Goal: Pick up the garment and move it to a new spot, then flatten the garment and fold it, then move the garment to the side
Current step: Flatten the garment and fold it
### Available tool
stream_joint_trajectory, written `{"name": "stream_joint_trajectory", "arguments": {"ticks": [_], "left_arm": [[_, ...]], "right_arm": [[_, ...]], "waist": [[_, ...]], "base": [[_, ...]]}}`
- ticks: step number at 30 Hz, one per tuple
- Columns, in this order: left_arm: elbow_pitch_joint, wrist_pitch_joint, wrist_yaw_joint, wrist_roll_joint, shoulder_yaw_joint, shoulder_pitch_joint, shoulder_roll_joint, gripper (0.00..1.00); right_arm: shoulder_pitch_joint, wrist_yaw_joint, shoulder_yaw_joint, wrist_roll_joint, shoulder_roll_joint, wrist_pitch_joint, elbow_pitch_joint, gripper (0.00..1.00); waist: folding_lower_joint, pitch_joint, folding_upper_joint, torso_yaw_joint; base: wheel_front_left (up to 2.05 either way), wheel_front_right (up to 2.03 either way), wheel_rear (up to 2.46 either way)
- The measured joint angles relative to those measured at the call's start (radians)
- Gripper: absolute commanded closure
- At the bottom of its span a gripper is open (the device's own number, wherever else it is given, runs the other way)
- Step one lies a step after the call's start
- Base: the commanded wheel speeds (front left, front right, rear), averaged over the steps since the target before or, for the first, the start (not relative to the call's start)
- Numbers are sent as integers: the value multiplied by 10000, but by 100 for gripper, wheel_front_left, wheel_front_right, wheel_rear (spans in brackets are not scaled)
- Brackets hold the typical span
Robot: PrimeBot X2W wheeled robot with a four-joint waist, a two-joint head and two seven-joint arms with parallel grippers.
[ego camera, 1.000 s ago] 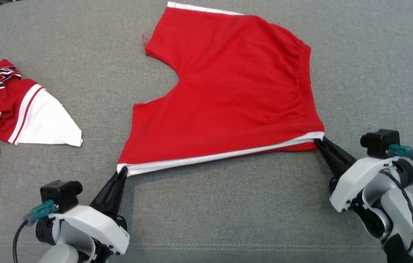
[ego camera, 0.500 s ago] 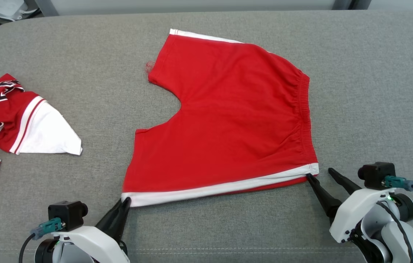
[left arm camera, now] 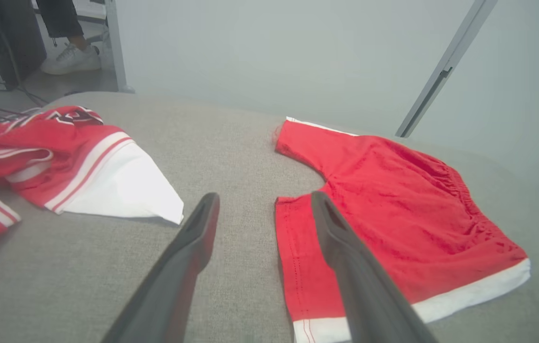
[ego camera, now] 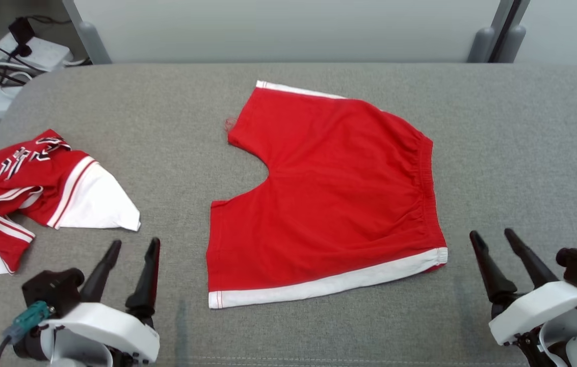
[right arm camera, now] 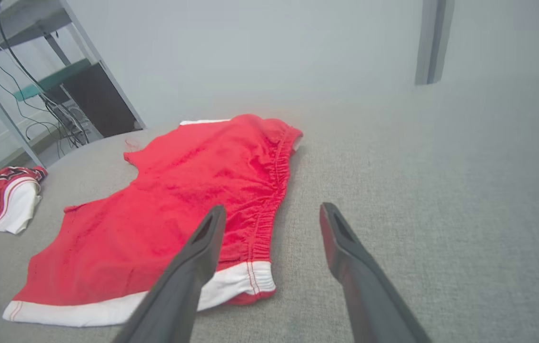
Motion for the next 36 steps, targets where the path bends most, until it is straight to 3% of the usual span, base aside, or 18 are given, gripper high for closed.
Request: {"name": "stream_joint_trajectory", "arguments": {"ticks": [12, 20, 28, 36], "left_arm": [[871, -1390, 259, 581, 1009, -1435, -353, 0], [1507, -1570, 150, 1549, 1662, -507, -803, 0], [1087, -1572, -587, 2387, 2366, 1278, -1593, 0], [1141, -1572, -1335, 3455, 2215, 1417, -1570, 0]], "right_arm": [[120, 0, -1511, -2485, 1104, -1793, -1106, 0], [558, 0, -1753, -3093, 1409, -1985, -842, 0], [1370, 0, -1852, -3264, 1626, -2050, -621, 0], [1918, 0, -1822, -3572, 1879, -2073, -646, 0]], "waist": [[0, -870, 0, -87], [0, -1080, 0, -171], [0, -1350, 0, -64], [0, -1504, 0, 123]], "base": [[0, 0, 0], [0, 0, 0], [0, 0, 0], [0, 0, 0]]}}
